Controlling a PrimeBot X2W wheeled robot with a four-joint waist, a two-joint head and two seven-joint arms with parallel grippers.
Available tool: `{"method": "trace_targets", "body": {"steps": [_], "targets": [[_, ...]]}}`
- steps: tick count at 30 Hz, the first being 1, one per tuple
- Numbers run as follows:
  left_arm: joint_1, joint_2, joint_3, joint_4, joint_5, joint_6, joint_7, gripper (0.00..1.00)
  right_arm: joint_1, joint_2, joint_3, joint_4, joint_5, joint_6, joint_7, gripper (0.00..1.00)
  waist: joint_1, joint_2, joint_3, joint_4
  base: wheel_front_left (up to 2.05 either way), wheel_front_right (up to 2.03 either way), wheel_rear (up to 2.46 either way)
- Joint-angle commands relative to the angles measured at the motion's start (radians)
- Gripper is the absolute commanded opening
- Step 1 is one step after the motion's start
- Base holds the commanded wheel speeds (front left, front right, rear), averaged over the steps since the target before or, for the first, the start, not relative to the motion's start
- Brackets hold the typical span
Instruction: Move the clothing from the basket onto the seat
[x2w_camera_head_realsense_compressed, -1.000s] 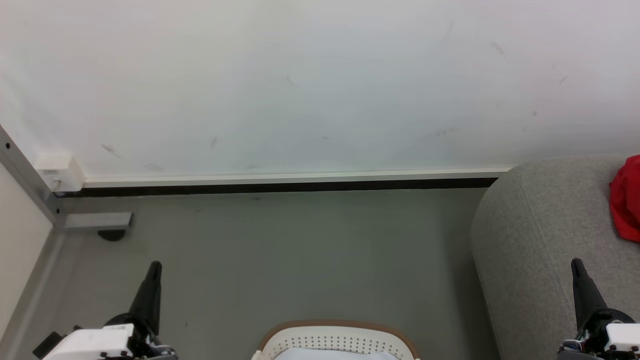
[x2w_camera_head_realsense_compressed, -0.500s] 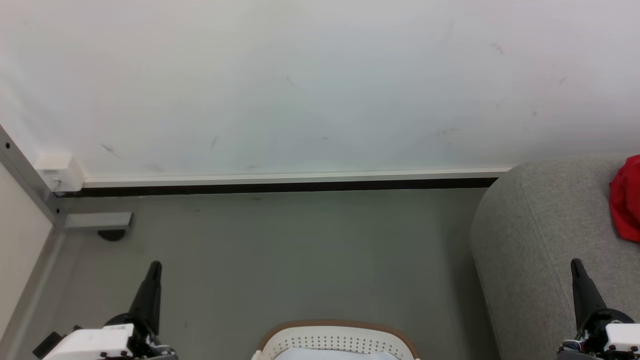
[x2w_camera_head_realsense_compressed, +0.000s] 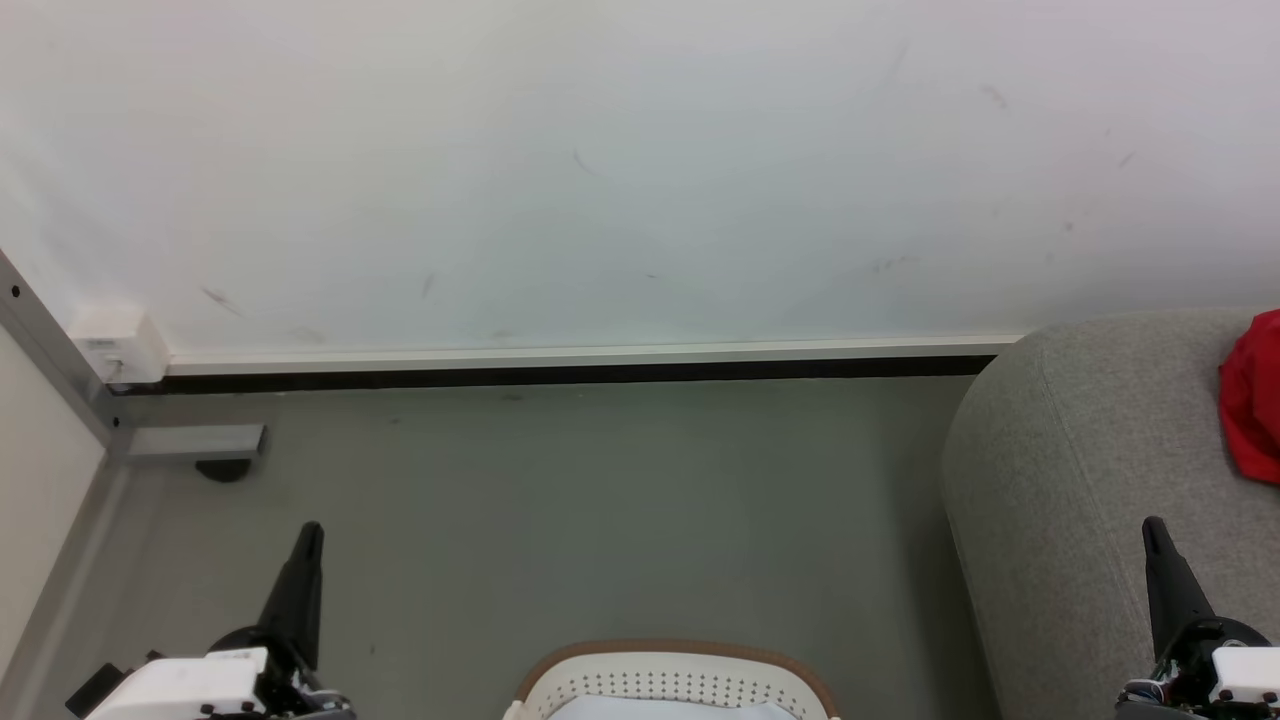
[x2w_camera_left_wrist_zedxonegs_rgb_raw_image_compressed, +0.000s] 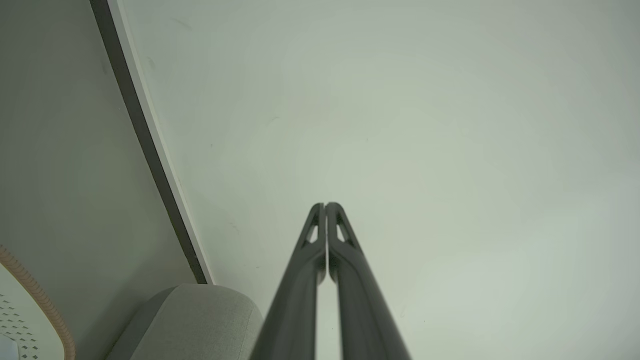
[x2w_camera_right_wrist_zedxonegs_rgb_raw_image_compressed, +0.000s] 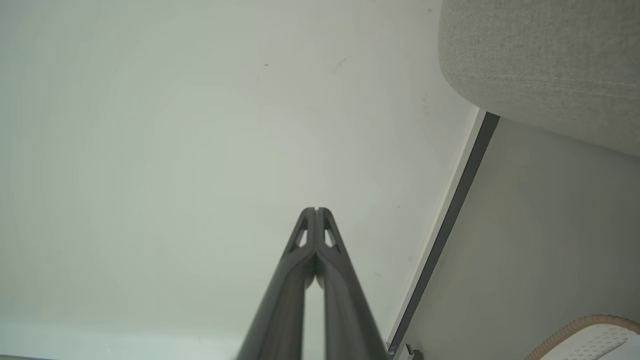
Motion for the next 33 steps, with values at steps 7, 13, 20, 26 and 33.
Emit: {"method": "trace_targets", "body": {"steps": [7,13,20,26,33], "targets": [[-0.009,0.002,0.003,-0.004,-0.013,-0.005,0.004,0.0,-0.006,-0.012,0.007,-0.006,0.016,-0.002,-0.008,0.0,0.0,0.0,0.0,0.0,0.0,0.0,0.0],[-0.009,0.002,0.003,-0.004,-0.013,-0.005,0.004,0.0,-0.006,-0.016,0.011,-0.008,0.019,-0.002,-0.012,0.0,0.0,0.0,0.0,0.0,0.0,0.0,0.0],[-0.009,0.002,0.002,-0.004,-0.013,-0.005,0.004,0.0,-0.007,-0.02,0.016,-0.009,0.023,-0.002,-0.016,0.0,0.0,0.0,0.0,0.0,0.0,0.0,0.0],[-0.009,0.002,0.002,-0.004,-0.013,-0.005,0.004,0.0,-0.007,-0.024,0.021,-0.01,0.025,-0.002,-0.02,0.0,0.0,0.0,0.0,0.0,0.0,0.0,0.0],[-0.009,0.002,0.002,-0.004,-0.013,-0.005,0.004,0.0,-0.007,-0.028,0.026,-0.012,0.029,-0.002,-0.023,0.0,0.0,0.0,0.0,0.0,0.0,0.0,0.0]]}}
